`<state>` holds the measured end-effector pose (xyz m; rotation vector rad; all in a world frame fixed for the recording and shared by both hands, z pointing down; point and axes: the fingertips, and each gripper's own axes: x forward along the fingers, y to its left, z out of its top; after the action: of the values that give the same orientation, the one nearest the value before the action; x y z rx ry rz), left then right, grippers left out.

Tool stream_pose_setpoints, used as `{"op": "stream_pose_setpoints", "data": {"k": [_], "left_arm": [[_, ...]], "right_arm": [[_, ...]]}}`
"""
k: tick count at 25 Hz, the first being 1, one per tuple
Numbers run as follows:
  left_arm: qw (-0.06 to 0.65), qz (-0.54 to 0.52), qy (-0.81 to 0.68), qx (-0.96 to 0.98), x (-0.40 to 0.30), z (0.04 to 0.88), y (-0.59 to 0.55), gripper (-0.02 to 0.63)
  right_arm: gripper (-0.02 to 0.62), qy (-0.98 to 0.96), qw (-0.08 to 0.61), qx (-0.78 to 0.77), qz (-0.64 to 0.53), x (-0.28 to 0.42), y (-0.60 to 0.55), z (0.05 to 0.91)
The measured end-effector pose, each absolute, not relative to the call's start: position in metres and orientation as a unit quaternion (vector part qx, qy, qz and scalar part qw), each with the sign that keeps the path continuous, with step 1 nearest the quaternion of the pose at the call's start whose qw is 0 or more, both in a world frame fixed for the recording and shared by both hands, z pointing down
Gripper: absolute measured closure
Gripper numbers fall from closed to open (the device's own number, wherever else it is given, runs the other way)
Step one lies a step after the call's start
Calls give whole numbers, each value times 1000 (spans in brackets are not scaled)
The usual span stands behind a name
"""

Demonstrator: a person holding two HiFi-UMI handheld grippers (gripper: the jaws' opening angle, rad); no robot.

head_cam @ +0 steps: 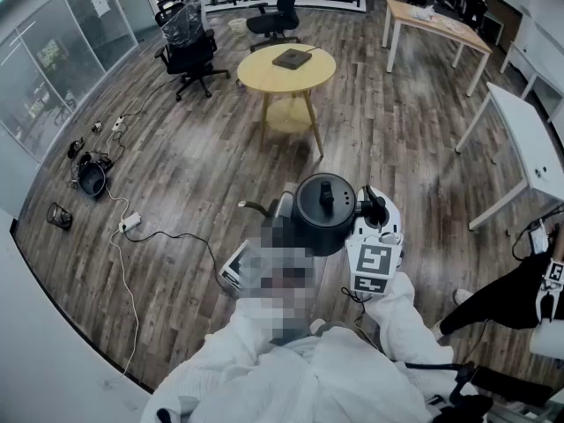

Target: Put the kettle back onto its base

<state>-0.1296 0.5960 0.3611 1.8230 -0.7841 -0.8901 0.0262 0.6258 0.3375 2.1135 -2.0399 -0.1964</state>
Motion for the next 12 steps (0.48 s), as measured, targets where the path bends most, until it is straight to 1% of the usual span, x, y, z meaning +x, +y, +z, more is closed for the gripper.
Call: {"op": "stream_pose_setpoints", "data": {"k": [3, 12], "left_arm": [[429, -333, -341, 767, -124, 369, 588, 256], [422, -334, -343, 770, -107, 370, 555, 256]], "right_arm": [[572, -690, 100, 714, -63, 38, 621, 340], [572, -689, 99, 715, -66, 55, 590, 342]]}}
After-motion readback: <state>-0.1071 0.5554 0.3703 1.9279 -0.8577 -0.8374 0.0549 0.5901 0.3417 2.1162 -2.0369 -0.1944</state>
